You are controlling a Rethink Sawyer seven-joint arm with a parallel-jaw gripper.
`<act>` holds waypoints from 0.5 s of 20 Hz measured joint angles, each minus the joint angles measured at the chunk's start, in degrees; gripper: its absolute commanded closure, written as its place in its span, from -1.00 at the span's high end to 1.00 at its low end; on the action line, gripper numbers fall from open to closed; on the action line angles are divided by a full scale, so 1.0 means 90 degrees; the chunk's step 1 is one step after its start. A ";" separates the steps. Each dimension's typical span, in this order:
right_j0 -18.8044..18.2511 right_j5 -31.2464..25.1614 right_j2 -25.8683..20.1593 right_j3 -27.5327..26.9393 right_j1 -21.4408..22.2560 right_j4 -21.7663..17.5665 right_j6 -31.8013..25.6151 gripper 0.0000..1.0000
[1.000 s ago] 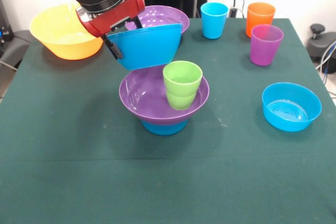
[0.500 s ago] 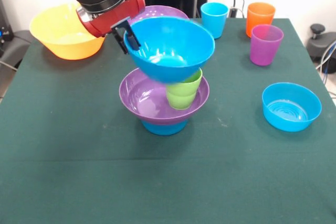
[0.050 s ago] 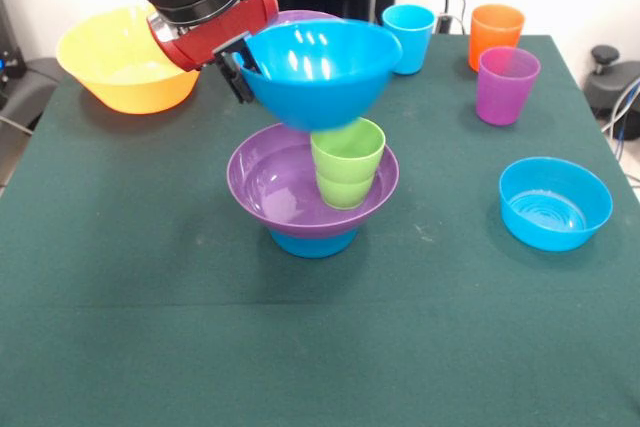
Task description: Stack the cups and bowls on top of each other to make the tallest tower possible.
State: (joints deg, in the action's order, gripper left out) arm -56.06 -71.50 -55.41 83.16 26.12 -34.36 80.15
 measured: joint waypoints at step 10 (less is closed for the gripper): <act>0.0000 0.0000 -0.0014 0.0053 0.0083 0.0046 0.0000 -1.00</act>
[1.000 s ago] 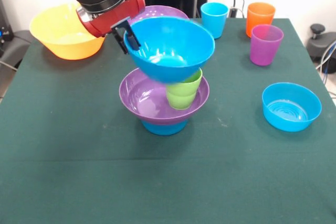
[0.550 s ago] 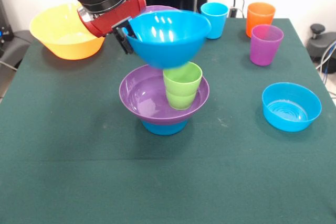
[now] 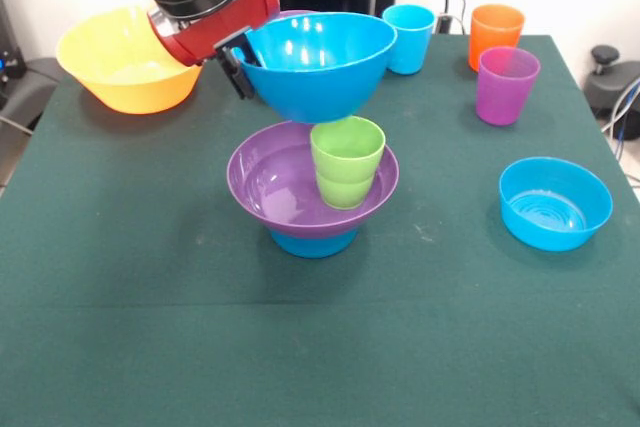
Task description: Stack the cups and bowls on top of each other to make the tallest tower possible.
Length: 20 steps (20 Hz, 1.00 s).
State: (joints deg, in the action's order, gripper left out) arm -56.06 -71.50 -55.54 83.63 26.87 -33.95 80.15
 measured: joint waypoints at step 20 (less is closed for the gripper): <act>0.0001 0.0003 -0.0072 0.0441 0.0199 0.0055 0.0000 -1.00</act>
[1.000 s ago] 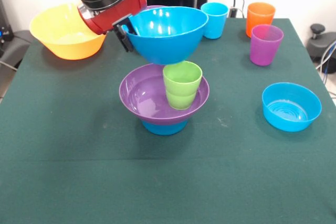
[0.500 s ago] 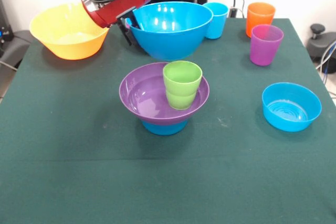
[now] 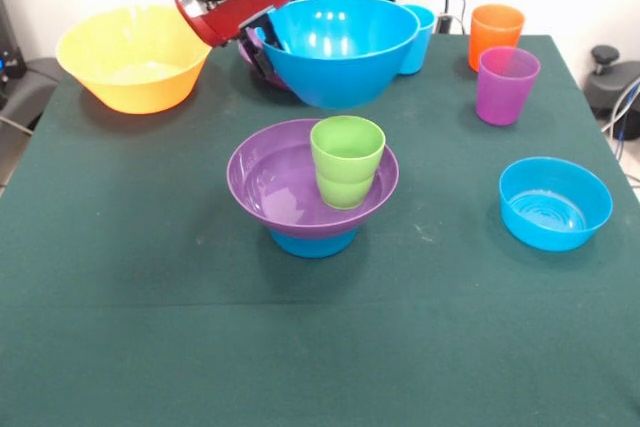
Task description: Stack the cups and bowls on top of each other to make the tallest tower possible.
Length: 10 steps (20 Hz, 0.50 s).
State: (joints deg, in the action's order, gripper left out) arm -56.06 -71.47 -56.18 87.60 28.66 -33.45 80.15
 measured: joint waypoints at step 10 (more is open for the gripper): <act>0.0009 0.0272 0.0000 0.0004 -0.0045 -0.0001 0.0000 -1.00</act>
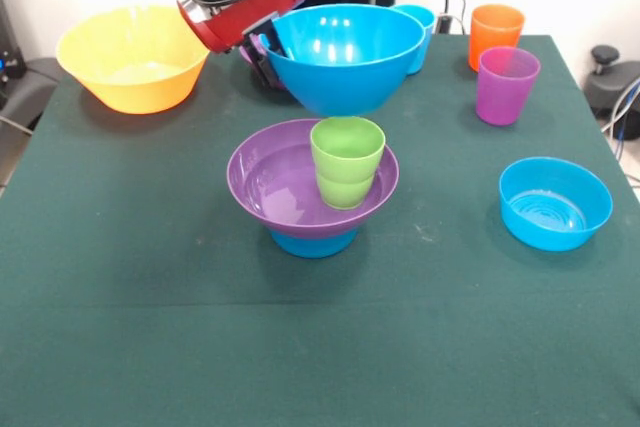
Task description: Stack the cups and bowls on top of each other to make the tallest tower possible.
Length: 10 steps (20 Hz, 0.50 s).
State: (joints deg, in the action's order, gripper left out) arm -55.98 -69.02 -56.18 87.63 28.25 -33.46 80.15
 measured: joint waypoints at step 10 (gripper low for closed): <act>0.0017 0.0319 0.0000 0.0000 -0.0143 0.0000 0.0000 -1.00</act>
State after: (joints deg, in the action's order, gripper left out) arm -55.83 -66.16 -56.18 87.63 26.96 -33.46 80.15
